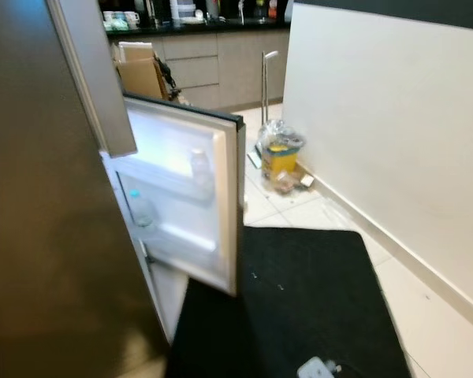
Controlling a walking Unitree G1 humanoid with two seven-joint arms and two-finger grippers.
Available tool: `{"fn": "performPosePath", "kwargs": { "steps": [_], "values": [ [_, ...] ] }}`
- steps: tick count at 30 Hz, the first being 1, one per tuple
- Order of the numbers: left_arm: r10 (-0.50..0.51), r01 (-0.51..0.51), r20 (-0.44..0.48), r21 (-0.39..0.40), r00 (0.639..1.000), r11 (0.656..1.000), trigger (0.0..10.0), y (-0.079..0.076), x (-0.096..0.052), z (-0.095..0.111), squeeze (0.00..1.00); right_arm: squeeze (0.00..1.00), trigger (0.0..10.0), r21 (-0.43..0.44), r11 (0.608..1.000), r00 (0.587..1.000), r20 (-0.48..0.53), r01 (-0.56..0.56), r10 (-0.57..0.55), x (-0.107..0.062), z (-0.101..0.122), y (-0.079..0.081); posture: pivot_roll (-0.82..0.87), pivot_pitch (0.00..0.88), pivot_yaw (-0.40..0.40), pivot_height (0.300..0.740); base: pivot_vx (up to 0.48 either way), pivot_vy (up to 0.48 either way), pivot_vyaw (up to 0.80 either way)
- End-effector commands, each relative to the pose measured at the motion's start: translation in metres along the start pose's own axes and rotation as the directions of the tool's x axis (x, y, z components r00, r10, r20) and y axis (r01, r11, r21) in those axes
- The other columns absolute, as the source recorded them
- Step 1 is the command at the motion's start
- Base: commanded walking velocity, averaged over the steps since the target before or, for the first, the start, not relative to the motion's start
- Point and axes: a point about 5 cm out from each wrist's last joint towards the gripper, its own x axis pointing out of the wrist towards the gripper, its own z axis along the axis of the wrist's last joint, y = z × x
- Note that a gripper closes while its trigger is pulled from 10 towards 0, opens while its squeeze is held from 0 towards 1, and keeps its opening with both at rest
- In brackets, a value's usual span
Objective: Restocking fridge
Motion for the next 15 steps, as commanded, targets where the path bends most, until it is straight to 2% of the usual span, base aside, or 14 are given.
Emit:
{"fn": "performPosePath", "kwargs": {
  "steps": [1, 3, 5, 15],
  "values": [
    [-0.012, 0.012, 0.135, 0.004, 0.991, 1.0, 10.0, -0.004, 0.0001, 0.0354, 0.0, 0.0, 10.0, -0.002, 1.0, 1.0, -0.018, -0.023, 0.023, -0.0003, -0.0045, 0.003, -0.03, 0.0, -0.015, 0.74, 0.0, -0.472, 0.0],
    [-0.01, 0.009, 0.132, 0.005, 0.991, 1.0, 10.0, -0.0035, 0.0001, 0.0345, 0.0, 0.0, 10.0, 0.024, 0.999, 0.999, -0.009, -0.046, 0.046, -0.0003, -0.0041, 0.0047, -0.03, 0.0, -0.015, 0.74, 0.0, -0.472, 0.0],
    [-0.007, 0.007, 0.132, 0.0, 0.991, 1.0, 10.0, -0.0032, 0.0001, 0.034, 0.0, 0.0, 10.0, 0.046, 0.997, 0.998, -0.005, -0.058, 0.058, -0.0003, -0.0039, 0.005, -0.03, 0.0, -0.015, 0.74, 0.0, -0.354, 0.77],
    [-0.006, 0.007, 0.13, -0.008, 0.991, 1.0, 10.0, -0.0031, 0.0001, 0.0327, 0.0, 0.0, 10.0, 0.044, 0.996, 0.997, -0.002, -0.081, 0.082, -0.0004, -0.0037, 0.0066, -0.03, 0.0, -0.015, 0.74, 0.0, 0.0, 0.77]
  ]
}}
